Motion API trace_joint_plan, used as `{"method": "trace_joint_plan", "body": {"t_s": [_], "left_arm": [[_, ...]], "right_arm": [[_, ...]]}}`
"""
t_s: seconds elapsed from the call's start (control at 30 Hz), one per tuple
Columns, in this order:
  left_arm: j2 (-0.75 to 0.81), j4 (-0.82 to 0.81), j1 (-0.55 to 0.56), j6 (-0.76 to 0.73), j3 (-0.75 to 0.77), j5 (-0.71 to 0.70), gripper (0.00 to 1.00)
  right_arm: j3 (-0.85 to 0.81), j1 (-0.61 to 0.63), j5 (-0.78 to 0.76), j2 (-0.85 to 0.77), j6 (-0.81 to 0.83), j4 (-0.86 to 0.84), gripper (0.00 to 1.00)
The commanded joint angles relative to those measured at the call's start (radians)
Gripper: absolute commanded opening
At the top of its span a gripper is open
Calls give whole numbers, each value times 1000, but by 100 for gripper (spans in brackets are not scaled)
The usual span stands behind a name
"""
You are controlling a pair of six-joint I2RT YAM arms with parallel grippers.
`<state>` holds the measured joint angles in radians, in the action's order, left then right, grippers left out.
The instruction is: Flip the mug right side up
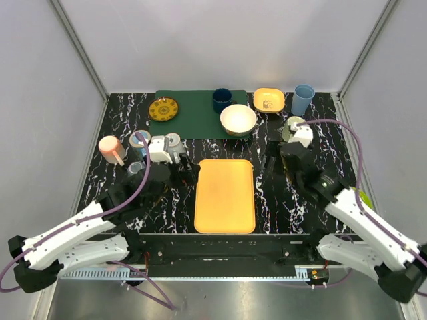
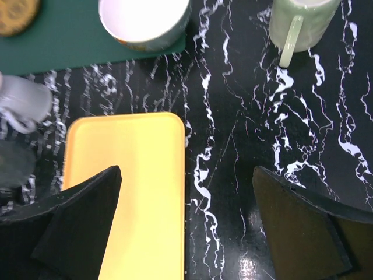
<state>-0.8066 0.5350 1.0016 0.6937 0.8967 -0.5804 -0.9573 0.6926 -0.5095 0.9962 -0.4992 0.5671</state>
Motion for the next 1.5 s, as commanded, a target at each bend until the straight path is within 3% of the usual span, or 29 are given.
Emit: {"method": "trace_joint_plan", "body": {"t_s": [0.0,0.23,0.33,0.4,0.43,0.47,0.57,0.7,0.73,0.77,0.83,1.0,1.17,1.47], "left_arm": [[27,-12,-6,-19,-31,27,99],[87,-110,-6,-99,-114,79,99],[67,-107,-8,-99,-119,86,99],[34,-98,-8,-95,-102,93,99],[21,-87,-8,-92,-94,93,99],[0,-86,-8,-89,-87,94,99],[-16,-121,-8,-88,-99,125,99],[-3,-171,-8,-103,-127,145,99],[13,-191,-9,-106,-133,148,99],[24,-201,-9,-117,-146,152,99],[55,-219,-9,-132,-160,151,99],[122,-225,-9,-160,-205,110,99],[132,-205,-9,-143,-206,114,99],[135,-225,-9,-128,-235,165,99]], "right_arm": [[29,-4,0,-137,-12,-116,100],[-129,-5,-237,54,22,46,100],[-204,-43,-235,131,-4,66,100],[-239,-192,-198,171,-13,65,100],[-250,-256,-102,186,-21,63,100],[-264,-397,-49,226,-21,60,98],[-322,-481,31,351,-7,60,95],[-448,-482,0,545,14,132,93],[-461,-481,9,570,30,131,90],[-469,-482,18,600,42,122,81],[-459,-482,66,616,101,44,78],[-489,-484,103,712,183,2,84],[-527,-484,86,812,212,-16,73],[-577,-516,72,924,214,-48,72]]}}
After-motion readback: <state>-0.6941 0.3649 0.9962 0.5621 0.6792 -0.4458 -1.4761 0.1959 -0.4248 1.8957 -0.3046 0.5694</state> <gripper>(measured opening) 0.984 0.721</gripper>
